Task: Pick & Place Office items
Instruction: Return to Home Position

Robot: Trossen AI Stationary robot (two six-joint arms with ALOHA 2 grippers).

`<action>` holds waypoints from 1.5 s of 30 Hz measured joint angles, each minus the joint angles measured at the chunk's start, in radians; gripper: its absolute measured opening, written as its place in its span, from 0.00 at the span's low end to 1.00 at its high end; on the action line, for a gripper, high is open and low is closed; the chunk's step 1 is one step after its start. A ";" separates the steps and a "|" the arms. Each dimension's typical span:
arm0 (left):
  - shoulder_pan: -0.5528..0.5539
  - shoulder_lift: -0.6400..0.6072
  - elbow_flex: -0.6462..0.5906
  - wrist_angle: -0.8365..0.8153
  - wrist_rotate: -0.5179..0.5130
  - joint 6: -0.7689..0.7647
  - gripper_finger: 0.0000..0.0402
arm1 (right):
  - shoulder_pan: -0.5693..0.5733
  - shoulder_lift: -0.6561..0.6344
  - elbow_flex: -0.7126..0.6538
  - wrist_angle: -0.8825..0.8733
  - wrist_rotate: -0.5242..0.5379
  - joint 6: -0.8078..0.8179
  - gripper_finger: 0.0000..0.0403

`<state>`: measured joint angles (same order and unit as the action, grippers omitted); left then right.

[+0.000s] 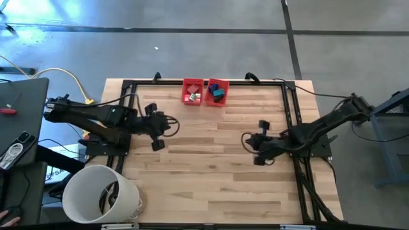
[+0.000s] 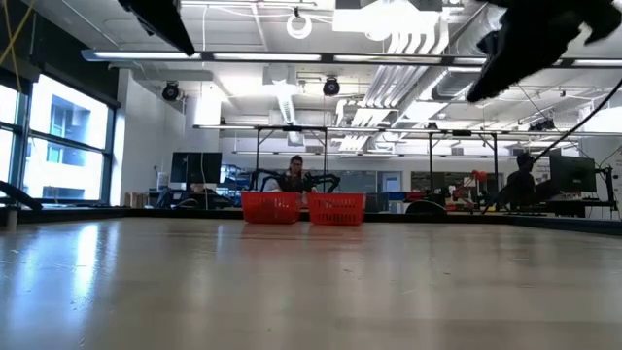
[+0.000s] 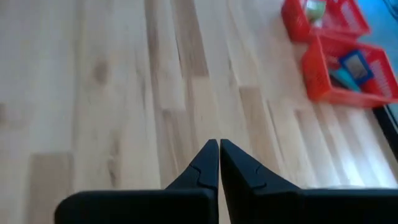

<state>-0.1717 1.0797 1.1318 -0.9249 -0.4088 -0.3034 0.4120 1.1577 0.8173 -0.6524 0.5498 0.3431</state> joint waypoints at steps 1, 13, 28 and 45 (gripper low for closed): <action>-0.012 -0.007 -0.005 0.000 -0.008 0.007 0.00 | 0.007 -0.029 -0.003 0.005 0.001 -0.002 0.01; -0.054 -0.080 -0.156 0.012 -0.013 0.012 0.00 | 0.014 -0.504 -0.478 0.445 -0.165 -0.079 0.00; -0.079 -0.196 -0.507 0.512 0.089 0.154 0.00 | -0.100 -0.792 -0.809 0.824 -0.452 -0.170 0.00; -0.100 -0.609 -0.827 0.697 0.104 0.077 0.00 | -0.204 -0.820 -0.809 0.713 -0.527 -0.138 0.00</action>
<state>-0.2721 0.4709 0.3047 -0.2276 -0.3044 -0.2266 0.2078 0.3374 0.0080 0.0602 0.0225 0.2056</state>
